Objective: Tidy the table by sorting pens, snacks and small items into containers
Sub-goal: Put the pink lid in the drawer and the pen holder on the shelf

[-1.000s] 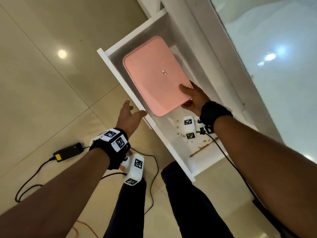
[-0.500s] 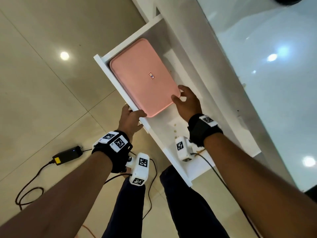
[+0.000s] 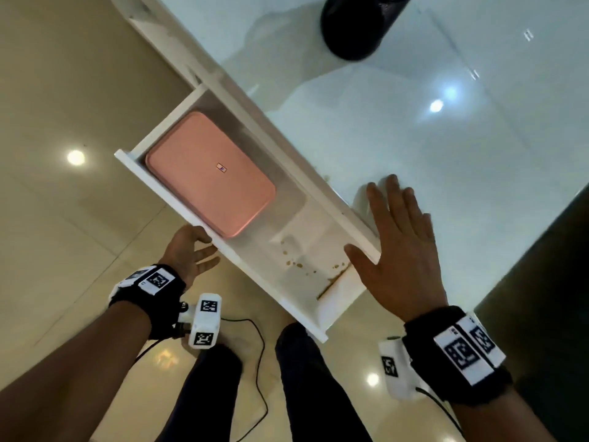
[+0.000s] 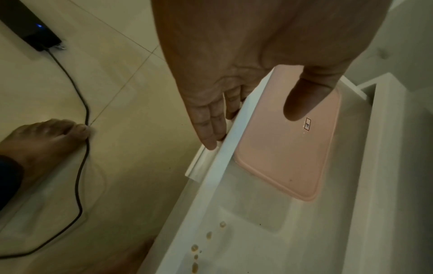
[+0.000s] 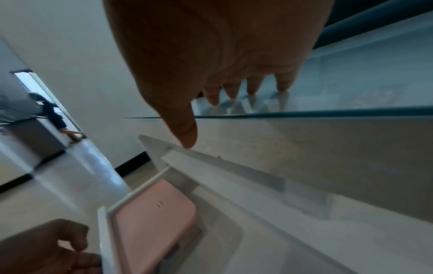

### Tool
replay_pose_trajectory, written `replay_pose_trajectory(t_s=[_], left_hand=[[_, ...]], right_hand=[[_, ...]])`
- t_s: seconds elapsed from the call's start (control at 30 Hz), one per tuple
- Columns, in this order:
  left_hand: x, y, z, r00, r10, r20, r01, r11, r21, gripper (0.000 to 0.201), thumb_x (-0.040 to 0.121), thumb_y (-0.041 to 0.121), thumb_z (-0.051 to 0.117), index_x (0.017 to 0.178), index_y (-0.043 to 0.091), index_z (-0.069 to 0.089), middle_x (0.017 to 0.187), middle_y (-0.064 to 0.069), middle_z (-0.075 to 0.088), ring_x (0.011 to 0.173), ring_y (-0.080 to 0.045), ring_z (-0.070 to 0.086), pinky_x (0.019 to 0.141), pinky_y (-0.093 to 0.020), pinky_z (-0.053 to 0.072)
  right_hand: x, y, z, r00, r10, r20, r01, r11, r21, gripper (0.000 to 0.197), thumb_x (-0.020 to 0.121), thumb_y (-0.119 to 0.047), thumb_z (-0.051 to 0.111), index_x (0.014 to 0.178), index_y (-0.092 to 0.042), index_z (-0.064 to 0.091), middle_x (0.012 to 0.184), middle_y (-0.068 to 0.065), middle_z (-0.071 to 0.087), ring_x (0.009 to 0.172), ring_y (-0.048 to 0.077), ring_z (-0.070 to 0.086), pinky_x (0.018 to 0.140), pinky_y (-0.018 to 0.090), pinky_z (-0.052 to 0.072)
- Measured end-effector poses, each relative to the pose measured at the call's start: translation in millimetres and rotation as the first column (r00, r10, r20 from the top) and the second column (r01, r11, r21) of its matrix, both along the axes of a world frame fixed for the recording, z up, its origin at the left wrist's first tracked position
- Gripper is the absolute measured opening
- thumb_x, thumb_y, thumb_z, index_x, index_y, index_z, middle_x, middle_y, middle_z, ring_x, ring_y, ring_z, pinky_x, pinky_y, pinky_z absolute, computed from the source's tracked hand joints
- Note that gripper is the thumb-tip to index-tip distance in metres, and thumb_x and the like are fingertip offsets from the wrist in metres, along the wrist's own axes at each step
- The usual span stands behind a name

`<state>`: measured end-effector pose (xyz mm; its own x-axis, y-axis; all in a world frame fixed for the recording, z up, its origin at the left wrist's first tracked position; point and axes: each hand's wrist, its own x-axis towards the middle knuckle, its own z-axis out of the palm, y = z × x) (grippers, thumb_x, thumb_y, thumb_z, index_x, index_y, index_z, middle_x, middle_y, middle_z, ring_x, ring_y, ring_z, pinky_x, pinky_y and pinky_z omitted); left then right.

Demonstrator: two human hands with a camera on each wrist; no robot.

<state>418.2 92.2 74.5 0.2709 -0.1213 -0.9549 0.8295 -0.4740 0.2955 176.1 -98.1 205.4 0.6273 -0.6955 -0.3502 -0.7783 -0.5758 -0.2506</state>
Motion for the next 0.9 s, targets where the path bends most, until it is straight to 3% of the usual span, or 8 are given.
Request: replay_pose_trajectory(t_s=[0.07, 0.23, 0.33, 0.4, 0.5, 0.57, 0.63, 0.9], left_hand=[[0.1, -11.2, 2.5, 0.997, -0.075, -0.008, 0.075, 0.997, -0.023, 0.011, 0.077, 0.006, 0.044, 0.079, 0.016, 0.047, 0.108, -0.001, 0.052, 0.105, -0.035, 0.063, 0.098, -0.049, 0.047], [-0.6, -52.3, 3.7, 0.974, -0.225, 0.013, 0.225, 0.968, -0.110, 0.056, 0.074, 0.000, 0.036, 0.121, 0.024, 0.057, 0.134, 0.006, 0.055, 0.107, -0.032, 0.065, 0.100, -0.050, 0.045], [0.2, -80.6, 2.4, 0.956, -0.295, 0.005, 0.290, 0.938, -0.191, 0.080, 0.071, -0.005, 0.034, 0.138, 0.036, 0.047, 0.143, 0.013, 0.050, 0.108, -0.027, 0.066, 0.094, -0.046, 0.048], [-2.5, -98.7, 0.9, 0.945, -0.327, 0.003, 0.317, 0.914, -0.254, 0.079, 0.074, -0.005, 0.035, 0.135, 0.043, 0.048, 0.148, 0.016, 0.043, 0.111, -0.025, 0.065, 0.091, -0.045, 0.049], [-7.9, -129.5, -0.4, 0.949, -0.316, 0.015, 0.305, 0.901, -0.310, 0.053, 0.093, 0.003, 0.033, 0.124, 0.041, 0.055, 0.152, 0.017, 0.034, 0.115, -0.025, 0.062, 0.098, -0.049, 0.045], [-7.5, -144.2, -3.7, 0.939, -0.343, 0.025, 0.332, 0.888, -0.319, 0.075, 0.086, -0.008, 0.031, 0.145, 0.039, 0.034, 0.153, 0.014, 0.034, 0.117, -0.024, 0.060, 0.100, -0.049, 0.044], [-6.1, -149.3, -7.5, 0.931, -0.364, 0.031, 0.355, 0.880, -0.316, 0.088, 0.080, -0.014, 0.029, 0.150, 0.037, 0.024, 0.153, 0.011, 0.035, 0.118, -0.023, 0.059, 0.097, -0.047, 0.046], [1.7, -132.9, 5.1, 0.824, -0.545, 0.159, 0.567, 0.784, -0.252, 0.069, 0.082, -0.014, 0.039, 0.134, 0.030, 0.049, 0.135, 0.002, 0.056, 0.105, -0.023, 0.063, 0.089, -0.041, 0.048]], right_hand=[[-14.6, -3.3, -5.2, 0.996, 0.046, -0.078, -0.047, 0.999, -0.010, 0.095, 0.085, -0.050, 0.062, 0.157, -0.028, 0.005, 0.165, 0.002, -0.007, 0.152, 0.028, -0.002, 0.118, 0.055, 0.012], [-12.1, 1.8, -11.9, 0.995, 0.017, -0.101, -0.019, 1.000, -0.019, 0.097, 0.083, -0.058, 0.053, 0.157, -0.029, -0.003, 0.164, 0.002, -0.015, 0.151, 0.028, -0.012, 0.120, 0.056, 0.003], [-12.0, 3.1, -14.0, 0.997, 0.012, -0.078, -0.014, 1.000, -0.025, 0.097, 0.084, -0.059, 0.053, 0.156, -0.030, -0.004, 0.164, 0.002, -0.014, 0.151, 0.028, -0.012, 0.120, 0.057, 0.004], [-13.6, 3.9, -16.4, 0.998, 0.004, -0.061, -0.006, 0.999, -0.034, 0.098, 0.084, -0.058, 0.056, 0.157, -0.030, -0.004, 0.164, 0.003, -0.013, 0.151, 0.027, -0.013, 0.120, 0.057, 0.003], [-13.0, 5.3, -20.2, 0.997, 0.009, -0.071, -0.013, 0.999, -0.053, 0.098, 0.085, -0.059, 0.057, 0.157, -0.028, -0.003, 0.164, 0.004, -0.013, 0.151, 0.027, -0.014, 0.120, 0.057, 0.001], [-12.7, 6.1, -22.7, 0.997, 0.000, -0.072, -0.005, 0.998, -0.069, 0.099, 0.084, -0.059, 0.057, 0.157, -0.027, -0.002, 0.164, 0.005, -0.012, 0.151, 0.028, -0.014, 0.120, 0.056, 0.000], [-12.2, 7.0, -23.6, 0.997, -0.013, -0.081, 0.006, 0.997, -0.083, 0.100, 0.084, -0.059, 0.059, 0.157, -0.027, -0.002, 0.165, 0.006, -0.012, 0.151, 0.028, -0.014, 0.120, 0.056, 0.000], [-6.1, 8.3, -24.8, 0.994, -0.035, -0.106, 0.026, 0.996, -0.085, 0.101, 0.084, -0.058, 0.059, 0.156, -0.030, -0.005, 0.164, 0.005, -0.014, 0.150, 0.028, -0.015, 0.120, 0.057, -0.001]])
